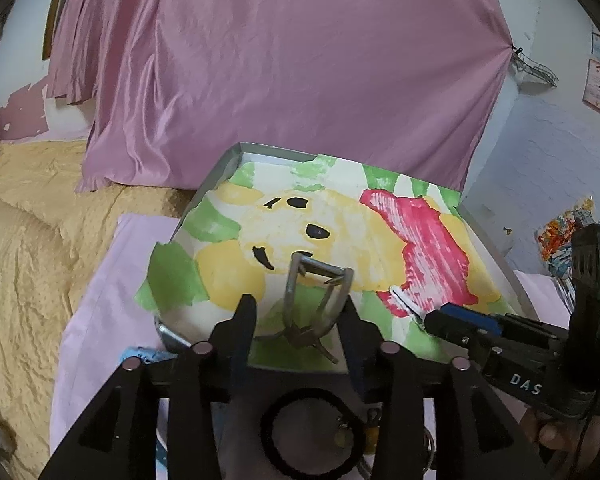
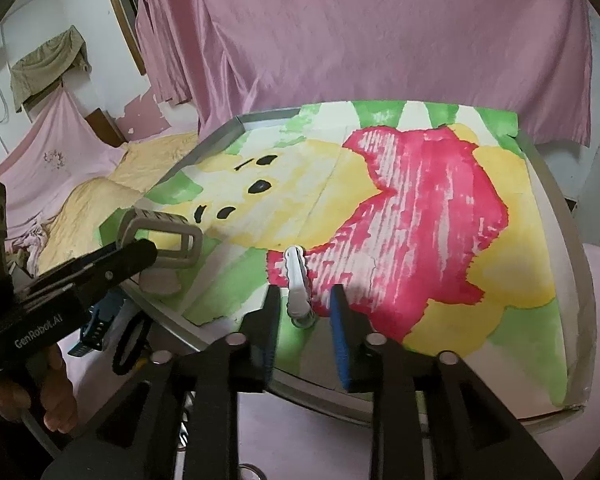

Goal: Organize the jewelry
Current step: 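Carry the claw clip into the tray with left tool while right tool drops the white clip there, then open and withdraw both tools from the tray, then grasp the black hair tie with left tool while right tool grasps the red beaded bracelet, then lower the hair tie into the tray with left tool while right tool releases the bracelet there, then withdraw both open tools back toward the remaining jewelry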

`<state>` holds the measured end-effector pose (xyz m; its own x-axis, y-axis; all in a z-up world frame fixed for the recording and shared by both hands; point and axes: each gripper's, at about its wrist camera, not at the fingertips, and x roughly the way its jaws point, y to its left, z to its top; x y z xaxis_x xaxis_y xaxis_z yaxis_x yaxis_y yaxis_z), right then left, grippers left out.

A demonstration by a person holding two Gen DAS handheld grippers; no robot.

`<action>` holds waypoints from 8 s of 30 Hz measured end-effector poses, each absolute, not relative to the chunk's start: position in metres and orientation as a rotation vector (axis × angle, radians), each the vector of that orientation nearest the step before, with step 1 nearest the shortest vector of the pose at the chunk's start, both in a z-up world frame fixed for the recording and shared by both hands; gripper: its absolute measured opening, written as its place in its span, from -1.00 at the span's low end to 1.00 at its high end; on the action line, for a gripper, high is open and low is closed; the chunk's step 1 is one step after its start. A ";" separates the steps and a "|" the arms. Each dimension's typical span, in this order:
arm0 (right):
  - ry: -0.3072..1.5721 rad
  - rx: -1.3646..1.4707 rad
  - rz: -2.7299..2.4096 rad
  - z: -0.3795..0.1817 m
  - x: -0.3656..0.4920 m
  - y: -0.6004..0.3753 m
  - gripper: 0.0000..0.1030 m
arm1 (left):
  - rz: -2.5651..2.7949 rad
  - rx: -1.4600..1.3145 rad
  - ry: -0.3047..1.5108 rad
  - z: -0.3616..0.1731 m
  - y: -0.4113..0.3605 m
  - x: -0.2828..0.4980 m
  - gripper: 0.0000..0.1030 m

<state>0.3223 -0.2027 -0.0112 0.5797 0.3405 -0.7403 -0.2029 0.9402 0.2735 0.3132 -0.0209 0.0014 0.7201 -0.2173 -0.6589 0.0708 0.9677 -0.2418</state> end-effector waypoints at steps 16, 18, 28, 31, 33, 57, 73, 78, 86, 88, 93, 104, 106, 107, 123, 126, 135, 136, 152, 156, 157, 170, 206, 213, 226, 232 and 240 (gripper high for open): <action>0.582 0.201 0.199 0.038 0.249 -0.237 0.57 | -0.132 -0.209 0.530 0.028 -0.012 0.260 0.82; 0.550 0.206 0.182 0.042 0.235 -0.241 0.77 | -0.129 -0.209 0.486 0.032 -0.011 0.247 0.92; 0.419 0.211 0.105 0.054 0.157 -0.257 0.85 | -0.127 -0.205 0.377 0.035 -0.008 0.185 0.99; 0.388 0.213 0.092 0.055 0.133 -0.259 0.85 | -0.131 -0.214 0.373 0.031 -0.008 0.170 0.99; 0.368 0.204 0.086 0.055 0.121 -0.260 0.85 | -0.138 -0.222 0.368 0.029 -0.008 0.159 0.99; 0.631 0.176 0.100 0.016 0.115 -0.264 0.86 | -0.143 -0.119 0.655 -0.008 -0.027 0.170 0.99; 0.849 0.194 0.237 -0.009 0.148 -0.235 0.45 | -0.178 -0.113 0.733 -0.008 -0.037 0.202 0.80; 0.904 0.119 0.233 -0.011 0.159 -0.220 0.30 | -0.202 -0.104 0.746 -0.007 -0.037 0.212 0.65; 0.921 0.069 0.185 -0.006 0.176 -0.222 -0.21 | -0.240 -0.068 0.764 -0.006 -0.043 0.231 0.31; 0.919 0.080 0.184 -0.006 0.180 -0.226 -0.30 | -0.253 -0.064 0.775 -0.007 -0.046 0.236 0.21; 0.913 0.111 0.192 -0.008 0.190 -0.230 -0.38 | -0.262 -0.057 0.810 -0.013 -0.051 0.243 -0.07; 0.908 0.162 0.243 -0.010 0.186 -0.233 -0.44 | -0.268 -0.075 0.869 -0.021 -0.050 0.249 -0.67; 0.905 0.169 0.252 -0.011 0.184 -0.233 -0.44 | -0.271 -0.082 0.877 -0.022 -0.050 0.249 -0.76; 0.904 0.171 0.255 -0.011 0.183 -0.234 -0.44 | -0.275 -0.085 0.880 -0.022 -0.050 0.248 -0.81; 0.899 0.190 0.292 -0.012 0.166 -0.235 -0.44 | -0.311 -0.112 0.884 -0.024 -0.062 0.215 -0.89; 0.897 0.183 0.295 -0.012 0.162 -0.235 -0.44 | -0.330 -0.108 0.885 -0.024 -0.067 0.206 -0.89; 0.889 0.140 0.285 -0.012 0.150 -0.233 -0.61 | -0.351 -0.103 0.883 -0.024 -0.073 0.194 -0.89; 0.887 0.135 0.276 -0.012 0.148 -0.233 -0.77 | -0.355 -0.104 0.882 -0.024 -0.074 0.193 -0.89; 0.762 0.250 0.284 0.008 0.153 -0.258 -0.84 | -0.446 -0.139 0.759 0.008 -0.075 0.198 -0.89; 0.712 0.256 0.291 0.022 0.161 -0.264 -0.84 | -0.456 -0.122 0.716 0.024 -0.080 0.210 -0.89; 0.693 0.256 0.290 0.028 0.166 -0.267 -0.84 | -0.460 -0.119 0.707 0.027 -0.080 0.213 -0.89; 0.561 0.260 0.266 0.070 0.246 -0.283 -0.84 | -0.509 -0.115 0.703 0.041 -0.100 0.301 -0.89; 0.783 0.290 0.191 0.005 0.293 -0.285 -0.34 | -0.396 -0.095 0.824 0.004 -0.099 0.324 -0.47; 0.648 0.274 0.163 0.029 0.255 -0.288 0.12 | -0.367 -0.136 0.693 0.026 -0.086 0.293 -0.09; 0.402 0.218 0.117 0.062 0.156 -0.274 0.82 | -0.244 -0.135 0.437 0.055 -0.044 0.200 0.94; 0.326 0.172 0.106 0.065 0.124 -0.258 0.89 | -0.201 -0.103 0.373 0.054 -0.030 0.165 0.99; 0.286 0.111 0.112 0.061 0.097 -0.238 0.90 | -0.157 -0.074 0.360 0.041 -0.006 0.144 0.99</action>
